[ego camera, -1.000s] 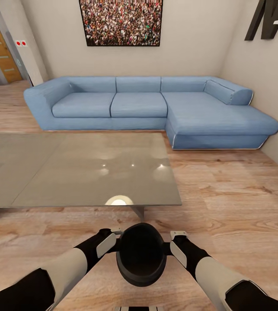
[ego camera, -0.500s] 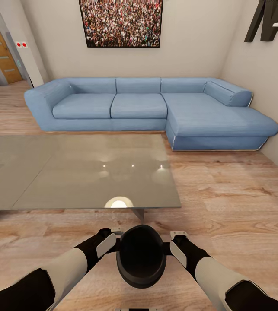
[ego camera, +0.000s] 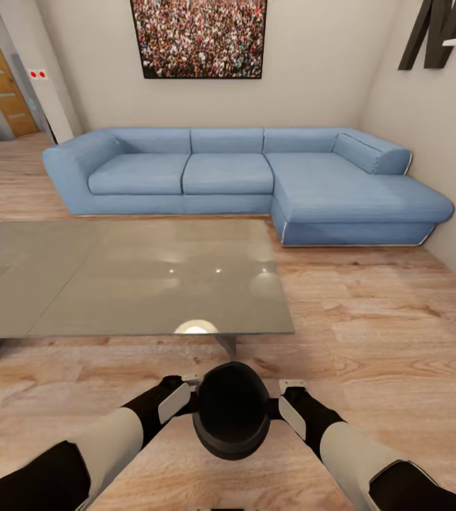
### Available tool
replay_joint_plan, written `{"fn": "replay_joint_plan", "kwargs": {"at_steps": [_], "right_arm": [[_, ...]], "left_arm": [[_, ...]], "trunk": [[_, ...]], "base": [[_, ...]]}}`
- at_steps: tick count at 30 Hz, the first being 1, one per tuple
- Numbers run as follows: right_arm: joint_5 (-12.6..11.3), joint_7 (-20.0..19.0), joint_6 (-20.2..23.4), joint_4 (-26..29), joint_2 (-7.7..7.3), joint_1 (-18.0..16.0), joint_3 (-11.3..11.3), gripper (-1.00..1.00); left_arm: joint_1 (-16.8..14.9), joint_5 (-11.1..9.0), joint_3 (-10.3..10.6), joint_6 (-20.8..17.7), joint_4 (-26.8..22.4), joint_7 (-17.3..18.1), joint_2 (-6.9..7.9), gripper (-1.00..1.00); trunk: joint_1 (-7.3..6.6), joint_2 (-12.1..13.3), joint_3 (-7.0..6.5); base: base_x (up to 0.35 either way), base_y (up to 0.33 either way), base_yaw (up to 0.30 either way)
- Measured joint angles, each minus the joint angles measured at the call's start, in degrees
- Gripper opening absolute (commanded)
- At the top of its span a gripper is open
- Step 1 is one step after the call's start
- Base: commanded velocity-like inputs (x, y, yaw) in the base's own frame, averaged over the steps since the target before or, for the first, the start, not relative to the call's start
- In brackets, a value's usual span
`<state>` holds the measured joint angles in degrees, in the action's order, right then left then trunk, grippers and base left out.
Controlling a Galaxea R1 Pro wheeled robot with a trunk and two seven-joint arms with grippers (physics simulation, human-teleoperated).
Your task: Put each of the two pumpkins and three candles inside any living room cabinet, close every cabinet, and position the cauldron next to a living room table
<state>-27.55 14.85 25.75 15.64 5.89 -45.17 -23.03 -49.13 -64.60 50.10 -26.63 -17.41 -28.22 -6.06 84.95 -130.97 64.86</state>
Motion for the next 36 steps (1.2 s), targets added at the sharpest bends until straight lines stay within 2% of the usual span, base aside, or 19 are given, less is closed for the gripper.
{"fn": "replay_joint_plan", "kwargs": {"at_steps": [13,27,36], "right_arm": [[0.02,0.0,0.0,0.0,0.0,0.0,0.0,1.0],[0.04,0.09,-0.09,-0.49,-0.13,0.01,0.0,1.0],[0.02,0.43,-0.02,-0.56,-0.21,0.02,0.0,1.0]], "left_arm": [[0.0,-0.03,0.0,0.0,0.01,0.0,0.0,1.0],[0.03,-0.07,-0.08,0.08,0.64,0.0,0.07,1.0],[1.16,0.01,-0.08,0.16,4.51,0.22,1.6,1.0]], "trunk": [[0.0,0.0,0.0],[-3.07,5.6,-2.51],[-5.05,9.21,-4.12]], "base": [[-0.022,0.0,0.0],[0.0,0.0,0.0],[0.0,0.0,0.0]]}}
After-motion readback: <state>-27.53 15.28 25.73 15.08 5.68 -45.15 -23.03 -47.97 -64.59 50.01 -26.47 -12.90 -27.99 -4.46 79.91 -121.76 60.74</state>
